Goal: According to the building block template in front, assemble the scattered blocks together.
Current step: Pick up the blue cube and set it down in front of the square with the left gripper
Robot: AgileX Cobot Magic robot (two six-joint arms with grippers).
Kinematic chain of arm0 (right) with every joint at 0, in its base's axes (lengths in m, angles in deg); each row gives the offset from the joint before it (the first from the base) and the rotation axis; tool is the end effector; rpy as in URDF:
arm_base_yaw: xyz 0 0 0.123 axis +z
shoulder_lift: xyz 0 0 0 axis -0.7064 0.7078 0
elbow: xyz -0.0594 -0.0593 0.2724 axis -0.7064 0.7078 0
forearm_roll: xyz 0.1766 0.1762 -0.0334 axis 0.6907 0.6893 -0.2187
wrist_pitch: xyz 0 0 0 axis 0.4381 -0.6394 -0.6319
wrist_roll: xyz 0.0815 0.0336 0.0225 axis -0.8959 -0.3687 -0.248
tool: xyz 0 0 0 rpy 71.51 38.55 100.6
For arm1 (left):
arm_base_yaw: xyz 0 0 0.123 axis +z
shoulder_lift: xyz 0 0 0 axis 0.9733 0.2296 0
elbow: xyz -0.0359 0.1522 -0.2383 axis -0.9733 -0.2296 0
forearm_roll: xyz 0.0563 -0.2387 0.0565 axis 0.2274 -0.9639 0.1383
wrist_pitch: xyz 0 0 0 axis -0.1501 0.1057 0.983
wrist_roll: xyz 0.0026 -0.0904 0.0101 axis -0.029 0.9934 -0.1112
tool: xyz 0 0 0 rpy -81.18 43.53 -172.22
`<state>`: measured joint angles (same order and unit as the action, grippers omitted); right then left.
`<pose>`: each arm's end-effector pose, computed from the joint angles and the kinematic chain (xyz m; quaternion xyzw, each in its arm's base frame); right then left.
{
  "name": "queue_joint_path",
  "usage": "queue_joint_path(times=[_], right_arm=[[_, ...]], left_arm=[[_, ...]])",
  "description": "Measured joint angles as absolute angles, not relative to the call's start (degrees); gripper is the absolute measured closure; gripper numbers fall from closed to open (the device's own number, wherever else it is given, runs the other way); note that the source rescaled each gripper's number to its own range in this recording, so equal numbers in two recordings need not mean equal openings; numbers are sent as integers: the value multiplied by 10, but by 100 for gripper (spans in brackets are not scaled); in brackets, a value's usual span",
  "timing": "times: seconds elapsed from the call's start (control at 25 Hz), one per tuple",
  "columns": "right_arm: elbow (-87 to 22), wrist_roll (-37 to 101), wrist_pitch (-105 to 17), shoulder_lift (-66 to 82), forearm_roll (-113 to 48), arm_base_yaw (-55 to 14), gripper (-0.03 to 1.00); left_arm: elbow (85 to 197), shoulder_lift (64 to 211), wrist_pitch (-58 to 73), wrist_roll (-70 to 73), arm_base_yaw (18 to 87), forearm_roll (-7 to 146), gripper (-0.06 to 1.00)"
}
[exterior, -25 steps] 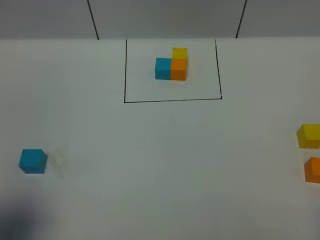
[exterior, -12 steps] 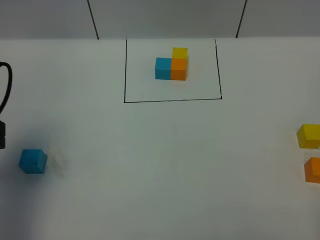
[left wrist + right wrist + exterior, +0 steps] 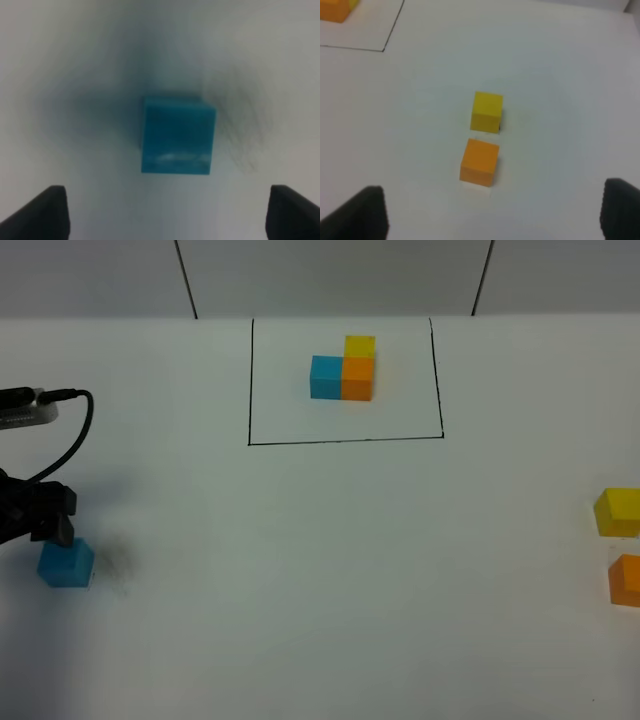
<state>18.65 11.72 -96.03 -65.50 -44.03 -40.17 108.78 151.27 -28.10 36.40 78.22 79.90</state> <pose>-0.0061 -0.0057 0.2778 -0.0523 0.8495 -0.0215 0.5245 0.2663 0.0038 0.1956 -0.0396 0.9896 -0.0193 0.1370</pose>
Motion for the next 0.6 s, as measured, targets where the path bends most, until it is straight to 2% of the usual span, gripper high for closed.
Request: queue_joint_path(times=[0.6], right_arm=[[187, 117, -960, -655, -440, -402, 24]], left_arm=[[1088, 1642, -210, 308, 782, 746, 16]])
